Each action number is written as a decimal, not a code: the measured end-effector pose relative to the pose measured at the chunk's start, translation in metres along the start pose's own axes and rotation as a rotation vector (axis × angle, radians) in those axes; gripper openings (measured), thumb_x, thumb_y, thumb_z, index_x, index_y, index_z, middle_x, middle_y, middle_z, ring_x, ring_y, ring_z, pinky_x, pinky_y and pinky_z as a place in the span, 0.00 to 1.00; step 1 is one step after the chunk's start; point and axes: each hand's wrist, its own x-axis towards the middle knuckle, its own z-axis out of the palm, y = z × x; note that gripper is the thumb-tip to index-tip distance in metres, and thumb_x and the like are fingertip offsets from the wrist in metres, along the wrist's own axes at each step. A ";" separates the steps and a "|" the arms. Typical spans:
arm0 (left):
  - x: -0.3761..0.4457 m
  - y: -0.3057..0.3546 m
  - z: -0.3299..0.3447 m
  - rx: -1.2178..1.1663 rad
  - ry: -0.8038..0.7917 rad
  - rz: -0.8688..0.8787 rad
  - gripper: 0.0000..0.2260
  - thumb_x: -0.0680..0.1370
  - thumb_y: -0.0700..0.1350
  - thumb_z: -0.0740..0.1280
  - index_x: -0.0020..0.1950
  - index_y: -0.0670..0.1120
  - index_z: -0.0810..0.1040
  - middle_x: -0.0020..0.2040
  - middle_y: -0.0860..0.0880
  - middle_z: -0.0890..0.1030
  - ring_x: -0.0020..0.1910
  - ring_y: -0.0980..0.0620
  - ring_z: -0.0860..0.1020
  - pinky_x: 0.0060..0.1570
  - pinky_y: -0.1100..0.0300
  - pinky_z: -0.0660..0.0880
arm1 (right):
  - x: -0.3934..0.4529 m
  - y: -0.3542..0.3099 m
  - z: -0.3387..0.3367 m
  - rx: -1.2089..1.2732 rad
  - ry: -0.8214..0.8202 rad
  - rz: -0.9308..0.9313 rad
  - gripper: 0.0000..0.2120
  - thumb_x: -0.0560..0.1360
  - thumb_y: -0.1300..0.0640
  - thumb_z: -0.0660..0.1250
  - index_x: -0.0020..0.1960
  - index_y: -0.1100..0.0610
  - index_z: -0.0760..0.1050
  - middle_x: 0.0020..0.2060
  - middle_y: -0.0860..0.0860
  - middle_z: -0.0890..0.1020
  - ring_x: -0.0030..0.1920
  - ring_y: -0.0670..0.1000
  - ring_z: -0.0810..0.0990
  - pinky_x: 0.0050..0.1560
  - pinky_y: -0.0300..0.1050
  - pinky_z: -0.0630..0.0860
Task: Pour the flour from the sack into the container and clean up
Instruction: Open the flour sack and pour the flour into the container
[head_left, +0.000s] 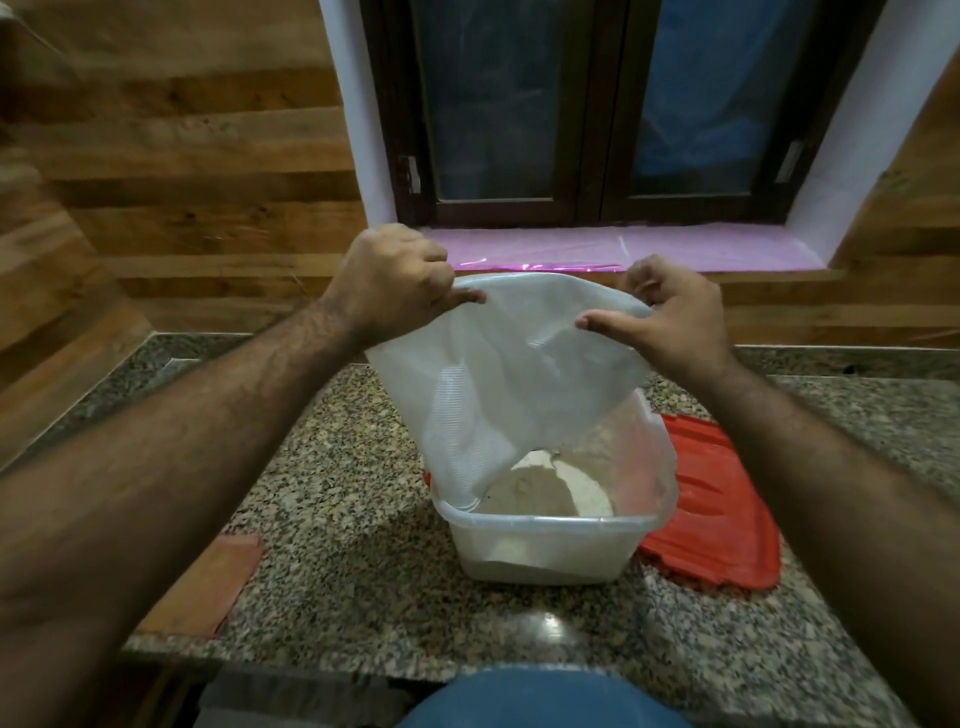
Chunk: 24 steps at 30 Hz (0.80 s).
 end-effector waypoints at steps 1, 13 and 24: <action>-0.001 0.002 0.001 -0.015 0.022 -0.016 0.28 0.84 0.59 0.69 0.30 0.43 0.77 0.26 0.46 0.74 0.24 0.48 0.71 0.28 0.57 0.71 | -0.003 0.005 0.004 0.156 0.001 0.099 0.36 0.57 0.25 0.79 0.51 0.52 0.80 0.46 0.48 0.85 0.47 0.52 0.86 0.41 0.49 0.85; -0.010 -0.012 0.011 -0.025 0.092 -0.133 0.29 0.81 0.63 0.72 0.29 0.42 0.76 0.25 0.46 0.74 0.24 0.52 0.68 0.30 0.62 0.65 | -0.033 0.039 0.047 0.466 0.187 0.378 0.44 0.73 0.21 0.60 0.41 0.65 0.79 0.36 0.53 0.83 0.37 0.47 0.80 0.39 0.54 0.81; -0.015 0.002 0.014 -0.034 0.222 -0.364 0.28 0.81 0.59 0.74 0.30 0.41 0.76 0.27 0.44 0.75 0.26 0.48 0.70 0.32 0.59 0.65 | -0.032 0.034 0.046 0.255 0.303 0.409 0.39 0.71 0.18 0.47 0.31 0.54 0.67 0.29 0.47 0.74 0.31 0.47 0.70 0.34 0.45 0.67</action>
